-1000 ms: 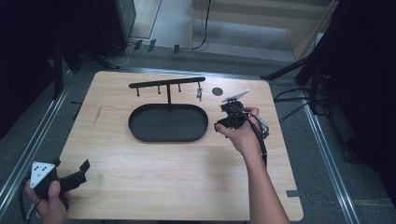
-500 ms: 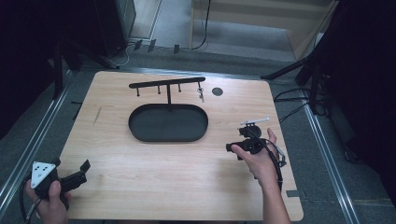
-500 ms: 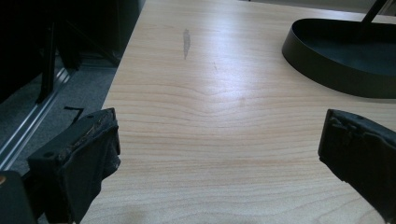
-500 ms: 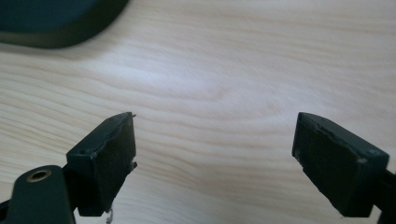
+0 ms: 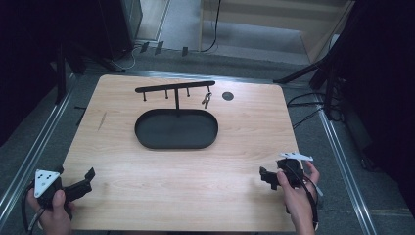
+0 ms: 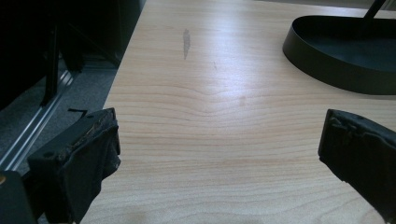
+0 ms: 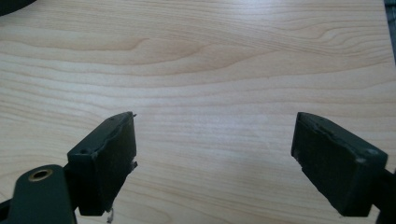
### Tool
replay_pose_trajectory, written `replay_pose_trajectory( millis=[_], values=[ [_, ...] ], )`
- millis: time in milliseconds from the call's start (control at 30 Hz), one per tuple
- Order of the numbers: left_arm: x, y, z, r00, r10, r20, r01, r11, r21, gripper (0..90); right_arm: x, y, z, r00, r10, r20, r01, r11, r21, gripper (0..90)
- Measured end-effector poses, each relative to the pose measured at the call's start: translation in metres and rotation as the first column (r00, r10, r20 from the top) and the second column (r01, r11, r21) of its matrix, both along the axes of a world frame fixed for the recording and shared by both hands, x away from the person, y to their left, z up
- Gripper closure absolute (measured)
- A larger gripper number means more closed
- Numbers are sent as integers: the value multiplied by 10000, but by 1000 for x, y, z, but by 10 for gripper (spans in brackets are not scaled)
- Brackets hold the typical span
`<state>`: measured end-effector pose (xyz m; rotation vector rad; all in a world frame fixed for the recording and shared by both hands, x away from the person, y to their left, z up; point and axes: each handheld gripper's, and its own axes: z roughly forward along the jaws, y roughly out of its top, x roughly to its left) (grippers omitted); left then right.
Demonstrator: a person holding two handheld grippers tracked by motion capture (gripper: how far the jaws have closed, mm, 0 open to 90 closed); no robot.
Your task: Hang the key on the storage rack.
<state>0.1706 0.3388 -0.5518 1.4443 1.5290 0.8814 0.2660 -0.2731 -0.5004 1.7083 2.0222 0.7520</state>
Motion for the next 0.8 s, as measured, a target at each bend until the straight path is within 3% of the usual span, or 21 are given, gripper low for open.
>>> replay_pose_trajectory(
  millis=[33, 133, 167, 233, 300, 333, 367, 433, 467, 500, 567, 600, 667, 800],
  values=[
    [0, 0, 0, 10000, 0, 0, 0, 10000, 0, 0, 0, 0, 0, 10000, 0, 0, 0, 10000, 0, 141],
    [0, -1, 0, 10000, -6, -1, 6, 9999, 128, 0, -15, -14, -13, 9950, -64, 999, 35, 9996, 295, 141],
    [0, -1, 0, 10000, -6, -1, 6, 9999, 128, 0, -15, -14, -13, 9950, -64, 999, 35, 9996, 295, 141],
    [0, -2, 0, 10000, -8, 8, 8, 9999, 152, 0, -26, -27, -23, 9859, -299, 1647, 193, 9976, 660, 145],
    [0, -3, 0, 10000, -16, 9, 16, 9998, 192, 0, -28, -30, -26, 9827, -350, 1819, 216, 9970, 747, 147],
    [0, -3, 0, 10000, -17, -16, 17, 9998, 212, 0, -33, -35, -31, 9762, -381, 2137, 192, 9958, 900, 147],
    [0, -3, 0, 10000, -17, -16, 17, 9998, 212, 0, -33, -35, -31, 9762, -381, 2137, 192, 9958, 900, 147],
    [1, -2, 0, 10000, -22, -69, 23, 9998, 181, 0, -38, -42, -36, 9681, -435, 2466, 149, 9931, 1167, 148],
    [1, -2, 0, 10000, -19, -70, 20, 9999, 109, 0, -40, -44, -38, 9657, -482, 2551, 132, 9905, 1370, 151],
    [1, -1, 0, 10000, -6, -91, 7, 10000, 98, 0, -41, -50, -44, 9638, -583, 2602, 40, 9789, 2044, 166],
    [1, -1, 0, 10000, -5, -71, 5, 10000, 64, 0, -40, -51, -45, 9630, -570, 2633, -9, 9767, 2148, 177],
    [1, -1, 0, 10000, -1, -66, 1, 10000, 75, 0, -42, -53, -44, 9598, -359, 2785, -407, 9635, 2646, 196],
    [1, -1, 0, 10000, 7, -99, -6, 10000, 84, 0, -43, -56, -44, 9570, -219, 2891, -710, 9491, 3069, 196],
    [1, -1, 0, 9999, 6, -114, -5, 10000, 46, 0, -45, -57, -46, 9555, -488, 2908, -490, 9463, 3197, 215]
  ],
)
